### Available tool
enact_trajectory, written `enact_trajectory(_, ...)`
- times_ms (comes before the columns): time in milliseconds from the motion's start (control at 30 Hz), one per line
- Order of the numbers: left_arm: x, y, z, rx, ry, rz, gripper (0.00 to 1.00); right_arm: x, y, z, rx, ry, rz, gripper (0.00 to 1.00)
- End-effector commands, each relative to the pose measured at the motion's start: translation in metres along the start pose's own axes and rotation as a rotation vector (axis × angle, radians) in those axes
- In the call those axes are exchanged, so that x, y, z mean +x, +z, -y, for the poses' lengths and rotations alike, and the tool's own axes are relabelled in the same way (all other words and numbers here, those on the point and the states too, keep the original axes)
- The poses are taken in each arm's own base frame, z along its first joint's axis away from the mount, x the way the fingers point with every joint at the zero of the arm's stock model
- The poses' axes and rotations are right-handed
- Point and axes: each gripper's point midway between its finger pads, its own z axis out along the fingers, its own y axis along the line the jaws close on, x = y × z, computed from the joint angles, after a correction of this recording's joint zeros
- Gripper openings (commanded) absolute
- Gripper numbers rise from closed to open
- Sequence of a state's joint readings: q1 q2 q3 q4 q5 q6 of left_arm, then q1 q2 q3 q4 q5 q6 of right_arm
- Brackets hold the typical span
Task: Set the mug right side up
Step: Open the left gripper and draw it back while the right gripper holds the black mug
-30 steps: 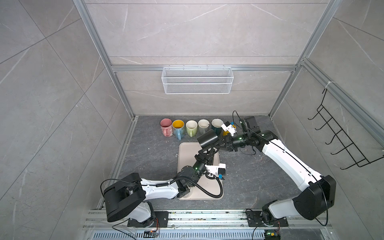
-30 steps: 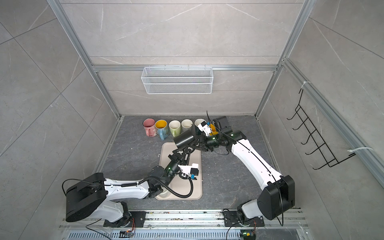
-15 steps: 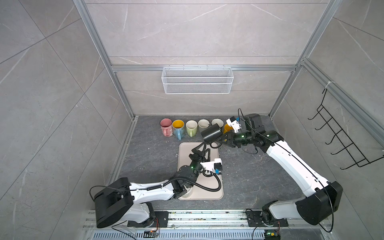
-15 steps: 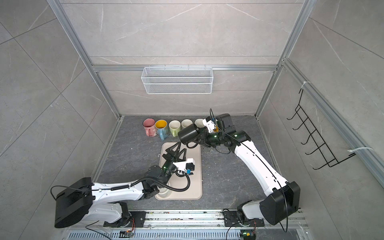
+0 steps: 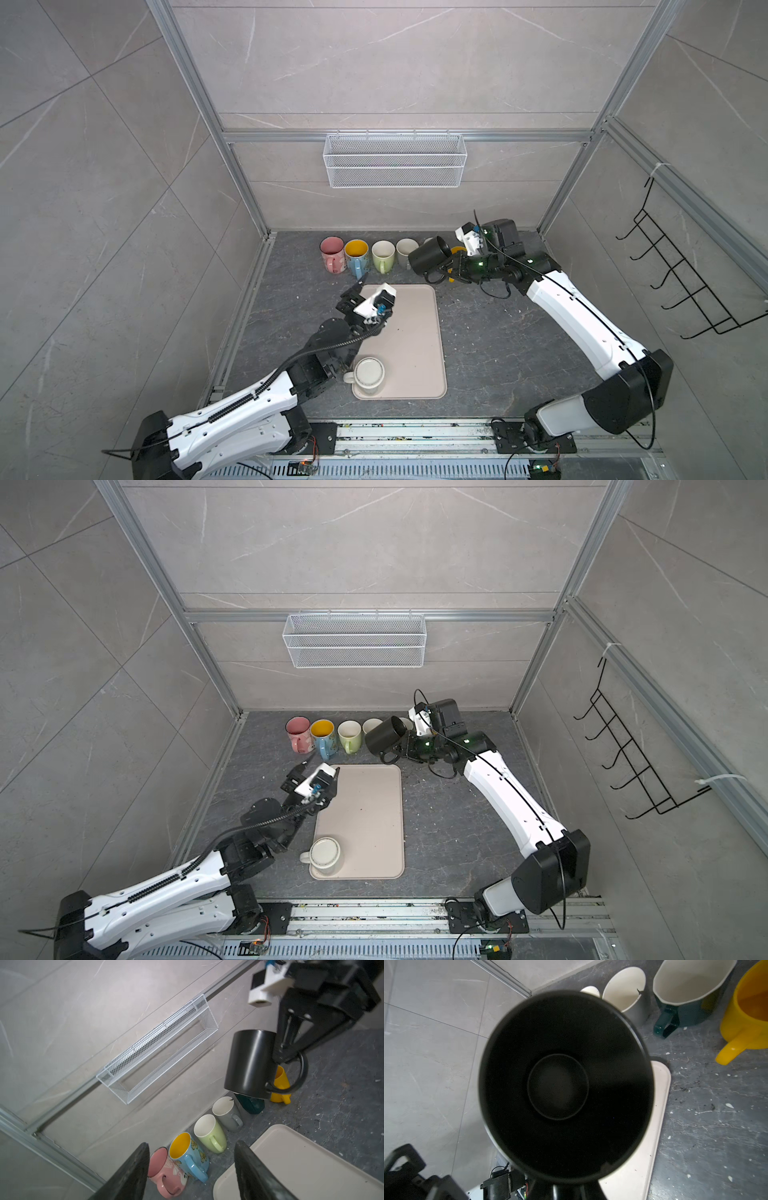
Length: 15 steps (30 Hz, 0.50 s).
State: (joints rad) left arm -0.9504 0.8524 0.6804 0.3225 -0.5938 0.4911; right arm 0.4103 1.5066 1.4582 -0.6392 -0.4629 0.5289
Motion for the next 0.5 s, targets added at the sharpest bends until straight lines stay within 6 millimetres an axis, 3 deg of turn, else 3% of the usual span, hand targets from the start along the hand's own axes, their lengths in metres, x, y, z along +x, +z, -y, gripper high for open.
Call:
enact_trajectory(0, 0.009, -0.004, -0.020, 0.009, -0.295, -0.100, 0.69, -0.016, 0.006, -0.031, -0.041, -0.121, 0.053, 0.00)
enact_trajectory(267, 0.044, 0.000, -0.049, 0.007, -0.692, -0.241, 0.70, 0.002, 0.055, -0.058, 0.019, -0.257, -0.034, 0.00)
enact_trajectory(467, 0.062, 0.005, -0.057, 0.021, -0.889, -0.274, 0.71, 0.023, 0.093, -0.083, 0.059, -0.376, -0.109, 0.00)
